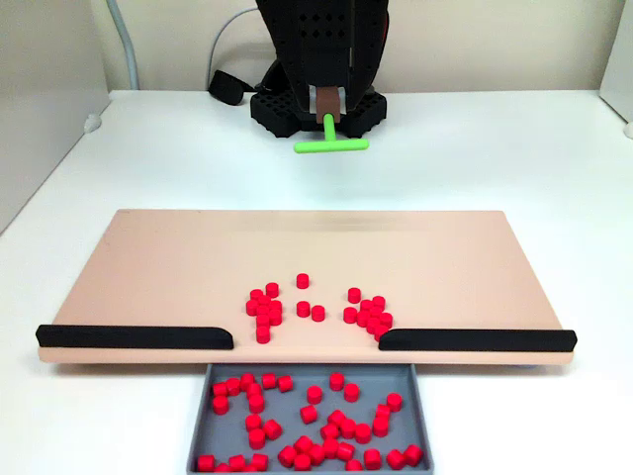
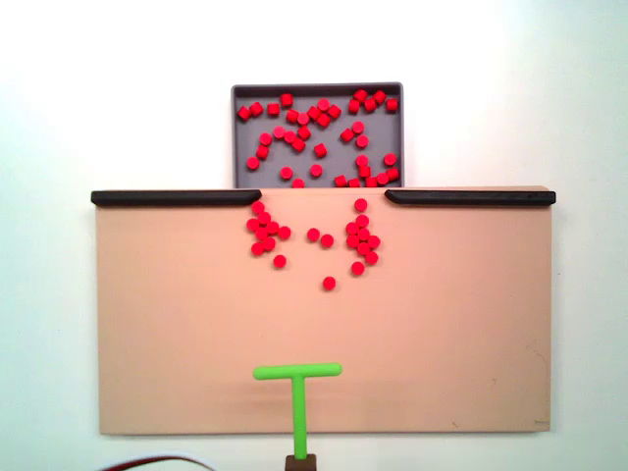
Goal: Gather the bottom side granules
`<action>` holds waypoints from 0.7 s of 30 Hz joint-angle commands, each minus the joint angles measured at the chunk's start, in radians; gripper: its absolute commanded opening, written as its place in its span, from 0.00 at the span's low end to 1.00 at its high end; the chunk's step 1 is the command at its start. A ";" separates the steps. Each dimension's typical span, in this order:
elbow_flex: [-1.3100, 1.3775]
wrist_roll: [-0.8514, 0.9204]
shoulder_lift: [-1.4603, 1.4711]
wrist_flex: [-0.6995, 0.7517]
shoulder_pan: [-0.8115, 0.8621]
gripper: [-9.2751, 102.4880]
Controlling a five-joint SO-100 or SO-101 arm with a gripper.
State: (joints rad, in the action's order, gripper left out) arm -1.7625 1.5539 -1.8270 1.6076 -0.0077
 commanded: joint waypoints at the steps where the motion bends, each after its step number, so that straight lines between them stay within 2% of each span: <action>1: 0.025 -0.012 -0.034 -0.005 0.000 0.08; 21: 0.011 -0.044 -0.043 -0.005 -0.002 0.08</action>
State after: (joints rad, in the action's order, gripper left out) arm -1.7625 1.5186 -1.8270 1.6076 -0.0061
